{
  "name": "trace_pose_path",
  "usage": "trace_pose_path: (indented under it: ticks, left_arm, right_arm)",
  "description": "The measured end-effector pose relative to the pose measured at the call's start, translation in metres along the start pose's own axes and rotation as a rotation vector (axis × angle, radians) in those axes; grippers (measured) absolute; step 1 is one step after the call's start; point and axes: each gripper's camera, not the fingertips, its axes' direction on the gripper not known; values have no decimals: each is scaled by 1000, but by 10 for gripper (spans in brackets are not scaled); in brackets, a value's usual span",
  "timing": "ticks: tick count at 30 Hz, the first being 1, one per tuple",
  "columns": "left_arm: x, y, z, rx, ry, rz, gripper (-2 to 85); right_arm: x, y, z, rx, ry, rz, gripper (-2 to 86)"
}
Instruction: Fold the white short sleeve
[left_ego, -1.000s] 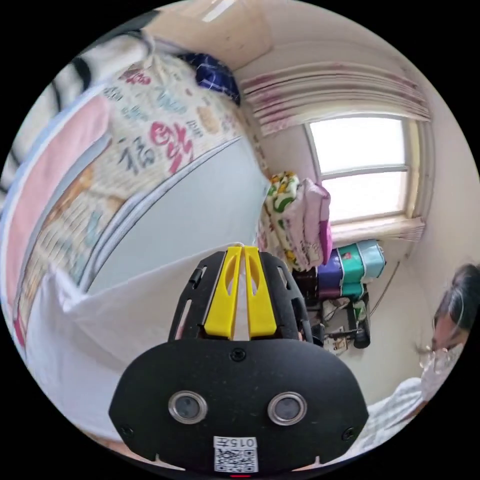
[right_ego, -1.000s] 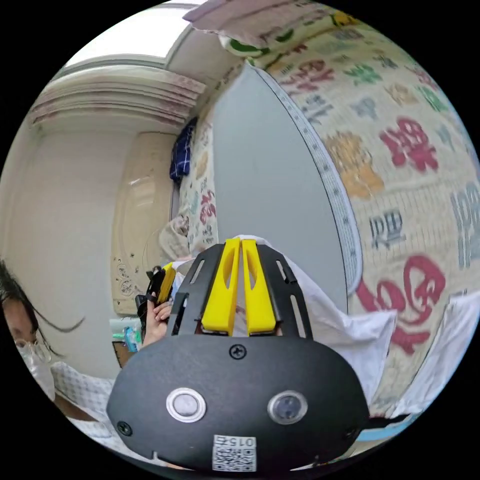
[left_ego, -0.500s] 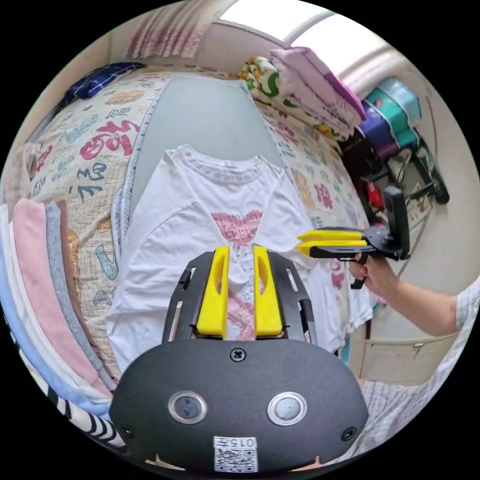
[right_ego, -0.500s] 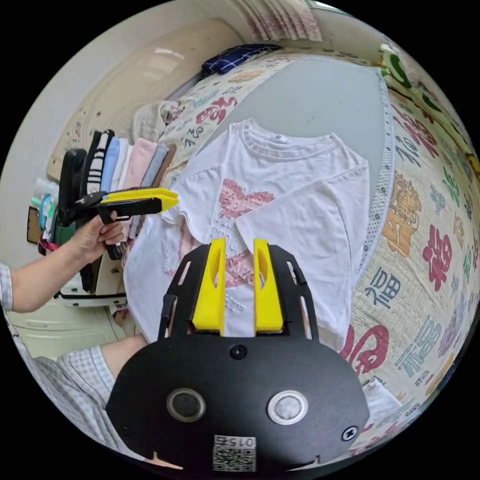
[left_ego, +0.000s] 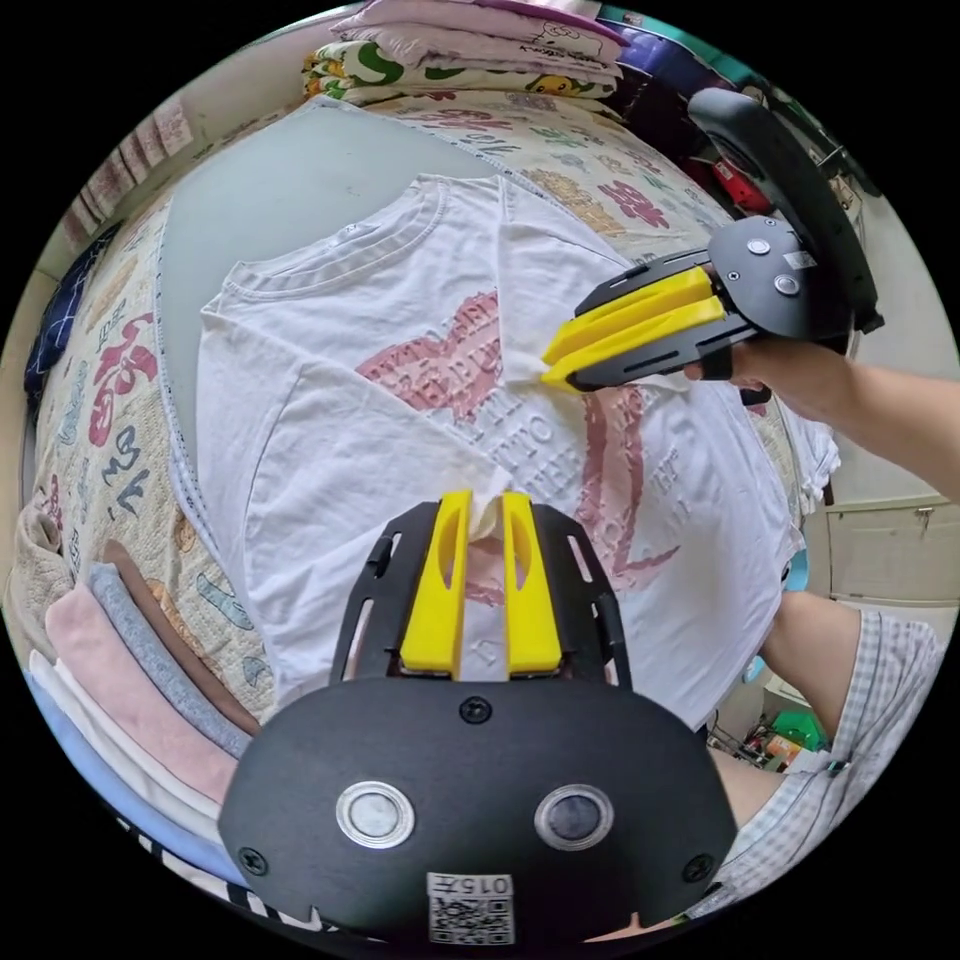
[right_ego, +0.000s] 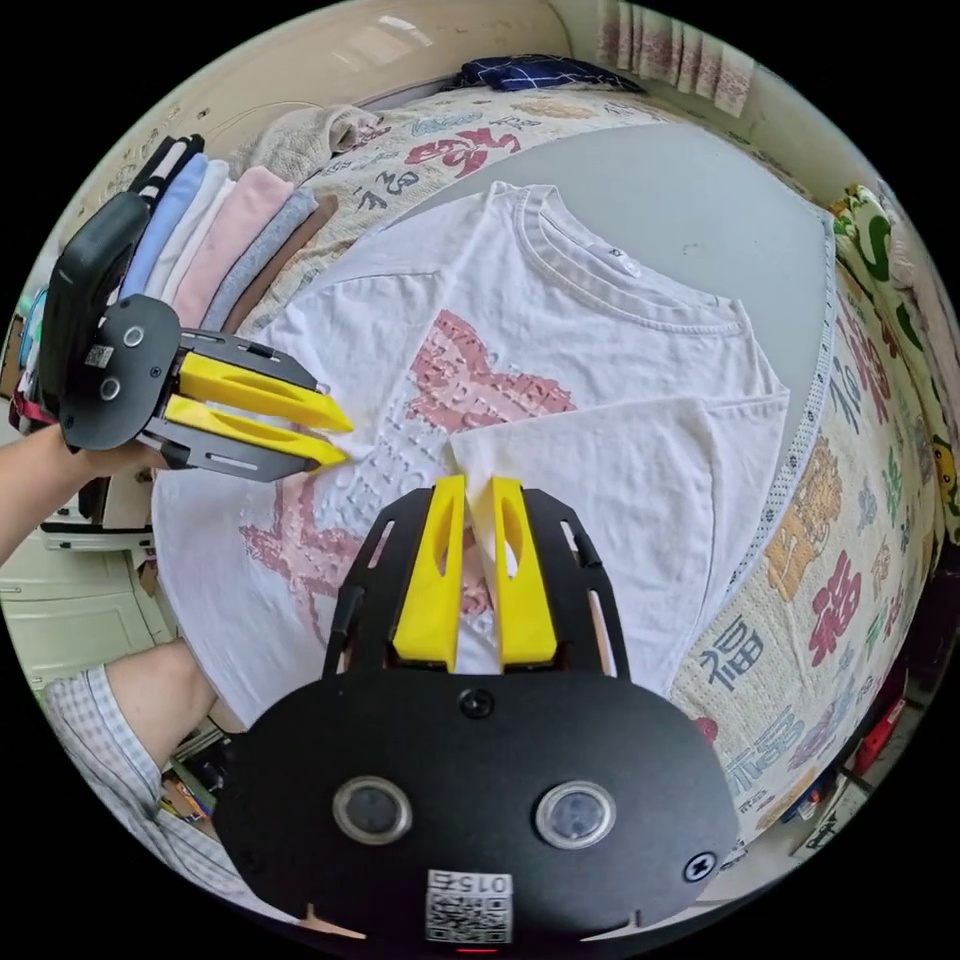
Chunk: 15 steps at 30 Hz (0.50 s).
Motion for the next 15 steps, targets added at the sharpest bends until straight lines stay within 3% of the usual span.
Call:
trace_pose_path:
  ticks: [3,6,9,11,13,15]
  left_arm:
    - [-7,-2,-10,13,34,-57,20]
    - [-33,11,-44,117,29,-180,12]
    - [-88,42,-99,215,-172,-385,13]
    - [-124,64,-128,228,-335,-531,17]
    - [-167,86,-150,197,-485,-709,37]
    - [-188,99,-157,202,-489,-829,57]
  right_arm:
    - [10,-5,30,-21,46,-18,14]
    - [62,-5,38,17,-62,127,0]
    - [168,26,8,138,-105,375,-2]
    - [246,62,-12,190,-34,539,0]
    - [337,111,-26,162,159,693,9]
    - [391,138,-19,62,253,794,26]
